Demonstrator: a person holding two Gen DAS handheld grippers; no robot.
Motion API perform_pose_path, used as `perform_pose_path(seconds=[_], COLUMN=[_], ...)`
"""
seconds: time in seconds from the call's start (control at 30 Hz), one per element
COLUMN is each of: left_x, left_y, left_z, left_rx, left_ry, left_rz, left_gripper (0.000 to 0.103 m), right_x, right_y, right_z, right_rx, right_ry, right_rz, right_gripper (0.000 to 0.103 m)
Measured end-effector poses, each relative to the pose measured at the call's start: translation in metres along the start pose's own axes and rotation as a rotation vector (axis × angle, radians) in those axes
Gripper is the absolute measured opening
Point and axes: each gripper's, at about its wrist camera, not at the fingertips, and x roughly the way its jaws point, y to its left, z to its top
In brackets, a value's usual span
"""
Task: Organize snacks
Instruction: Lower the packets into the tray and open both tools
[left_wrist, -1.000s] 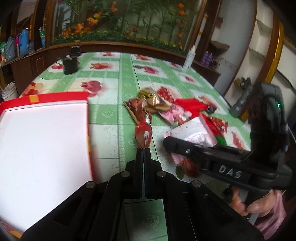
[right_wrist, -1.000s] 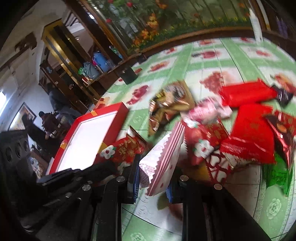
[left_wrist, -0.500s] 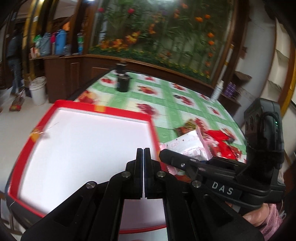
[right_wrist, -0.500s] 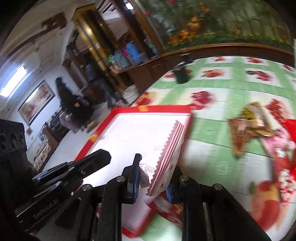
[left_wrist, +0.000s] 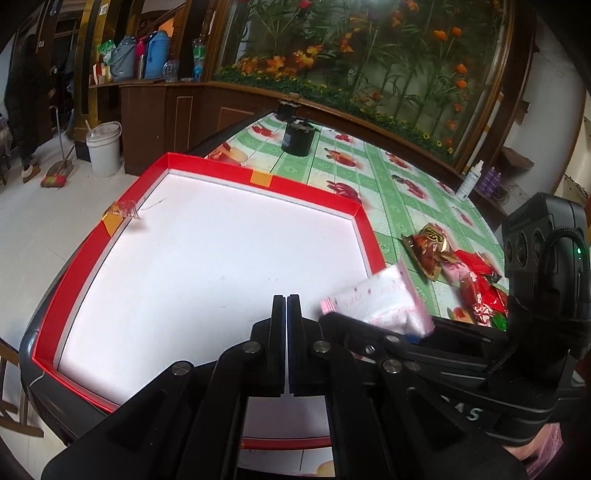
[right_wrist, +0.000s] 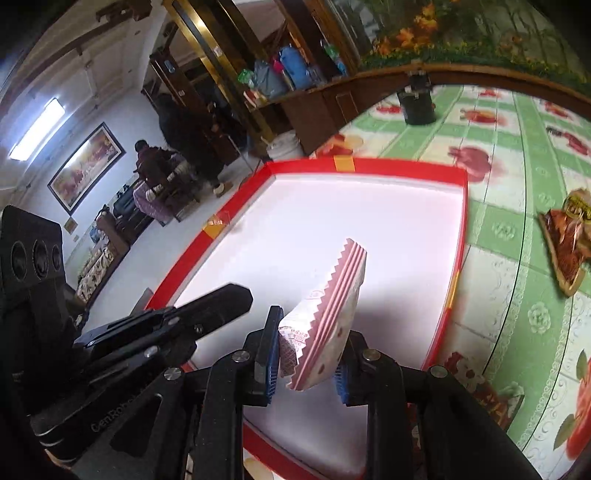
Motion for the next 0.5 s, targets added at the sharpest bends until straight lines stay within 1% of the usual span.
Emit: perform_pose_path(seconds=[0.03, 0.07, 0.1, 0.17, 0.2, 0.27, 0.37, 0.43, 0.5], left_x=[0.000, 0.000, 0.001, 0.001, 0.001, 0.002, 0.005, 0.008, 0.011], left_y=[0.002, 0.003, 0.004, 0.006, 0.006, 0.003, -0.012, -0.024, -0.037], left_z=[0.000, -0.001, 0.000, 0.000, 0.001, 0.002, 0.001, 0.000, -0.001], left_rx=[-0.007, -0.013, -0.018, -0.024, -0.025, -0.018, 0.023, 0.054, 0.086], left_ry=[0.004, 0.005, 0.009, 0.011, 0.012, 0.016, 0.023, 0.034, 0.042], left_rz=[0.004, 0.011, 0.024, 0.031, 0.034, 0.034, 0.002, -0.031, -0.039], left_gripper=[0.000, 0.000, 0.000, 0.000, 0.002, 0.006, 0.013, 0.018, 0.019], right_x=[0.000, -0.003, -0.008, -0.028, -0.040, -0.063, -0.098, -0.115, -0.125], right_y=[-0.003, -0.008, -0.013, -0.032, -0.042, -0.066, -0.106, -0.130, -0.148], right_z=[0.000, 0.001, 0.001, 0.006, 0.006, 0.007, 0.002, -0.005, -0.012], right_rx=[0.010, 0.023, 0.033, 0.062, 0.081, 0.136, 0.219, 0.275, 0.308], right_ry=[0.020, 0.023, 0.012, -0.058, -0.090, -0.154, -0.250, -0.291, -0.311], right_rz=[0.004, 0.012, 0.014, 0.021, 0.030, 0.043, 0.040, 0.023, 0.036], right_gripper=[0.035, 0.045, 0.048, 0.050, 0.050, 0.058, 0.061, 0.061, 0.061])
